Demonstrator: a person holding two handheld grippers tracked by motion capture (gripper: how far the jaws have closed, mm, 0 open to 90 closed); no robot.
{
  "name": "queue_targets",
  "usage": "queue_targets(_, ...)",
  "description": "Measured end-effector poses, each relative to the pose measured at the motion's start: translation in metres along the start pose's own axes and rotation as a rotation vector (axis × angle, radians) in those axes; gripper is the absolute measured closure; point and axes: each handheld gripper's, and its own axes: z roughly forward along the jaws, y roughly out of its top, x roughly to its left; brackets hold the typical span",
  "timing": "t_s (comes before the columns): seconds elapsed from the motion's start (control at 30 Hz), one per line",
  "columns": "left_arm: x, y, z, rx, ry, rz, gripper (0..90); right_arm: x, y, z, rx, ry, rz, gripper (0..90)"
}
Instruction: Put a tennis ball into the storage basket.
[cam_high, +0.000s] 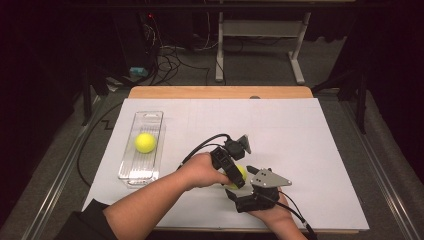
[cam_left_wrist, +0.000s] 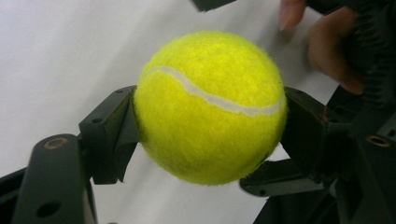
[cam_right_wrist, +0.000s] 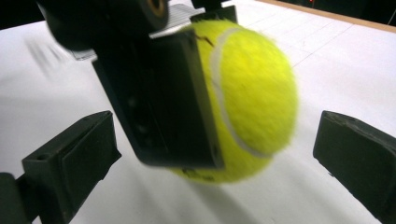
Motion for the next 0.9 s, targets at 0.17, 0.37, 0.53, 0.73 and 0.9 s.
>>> queue_targets(0.17,0.004,-0.003,-0.004,0.002,0.03,-0.013,26.3,-0.005,0.0,-0.006,-0.019,-0.018,0.0,0.0)
queue_targets(0.37,0.013,-0.009,-0.011,0.002,0.066,-0.036,26.3,-0.012,-0.001,-0.013,-0.026,-0.04,0.008,0.0)
queue_targets(0.53,0.023,-0.015,-0.018,0.0,0.089,-0.06,26.3,-0.028,-0.006,-0.023,-0.03,-0.085,0.02,0.0)
queue_targets(0.73,0.037,-0.026,-0.027,0.007,0.122,-0.089,26.3,-0.042,-0.011,-0.034,-0.029,-0.13,0.039,0.0)
queue_targets(0.9,0.049,-0.038,-0.038,-0.002,0.138,-0.123,26.3,-0.057,-0.016,-0.048,-0.034,-0.19,0.054,0.0)
